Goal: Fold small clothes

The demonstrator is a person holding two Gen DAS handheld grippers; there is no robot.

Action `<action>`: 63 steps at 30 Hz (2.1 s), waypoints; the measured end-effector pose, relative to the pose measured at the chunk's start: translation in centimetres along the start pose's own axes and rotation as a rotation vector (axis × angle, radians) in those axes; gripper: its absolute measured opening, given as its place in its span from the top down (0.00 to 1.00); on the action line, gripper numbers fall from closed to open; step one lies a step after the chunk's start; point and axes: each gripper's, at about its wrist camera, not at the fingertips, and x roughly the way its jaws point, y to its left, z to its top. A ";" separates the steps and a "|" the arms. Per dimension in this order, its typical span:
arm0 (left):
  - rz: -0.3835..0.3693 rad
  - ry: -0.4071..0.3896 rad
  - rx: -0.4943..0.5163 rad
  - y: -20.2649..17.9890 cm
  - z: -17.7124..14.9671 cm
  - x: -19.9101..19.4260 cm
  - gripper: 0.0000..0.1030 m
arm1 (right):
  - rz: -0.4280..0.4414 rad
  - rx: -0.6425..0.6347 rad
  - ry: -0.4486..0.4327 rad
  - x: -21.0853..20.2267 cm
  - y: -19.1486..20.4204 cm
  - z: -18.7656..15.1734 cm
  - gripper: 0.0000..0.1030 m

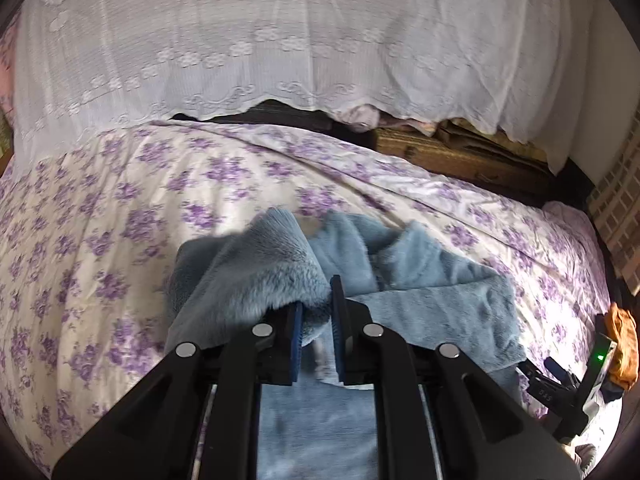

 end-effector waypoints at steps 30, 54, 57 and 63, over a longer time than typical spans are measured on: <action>-0.016 0.055 0.351 -14.2 -10.2 6.0 0.14 | -0.002 0.003 0.002 0.1 0.2 0.2 0.03; 0.332 0.125 0.040 8.7 -8.0 9.4 0.04 | 0.173 -0.669 -0.339 -10.1 16.9 -5.3 0.12; 0.314 0.130 0.023 8.5 -8.1 9.3 0.04 | 0.133 -0.861 -0.329 -9.5 22.1 -7.2 0.14; 0.297 0.132 0.003 8.9 -8.2 9.4 0.04 | 0.020 -1.085 -0.290 -7.0 27.6 -8.3 0.18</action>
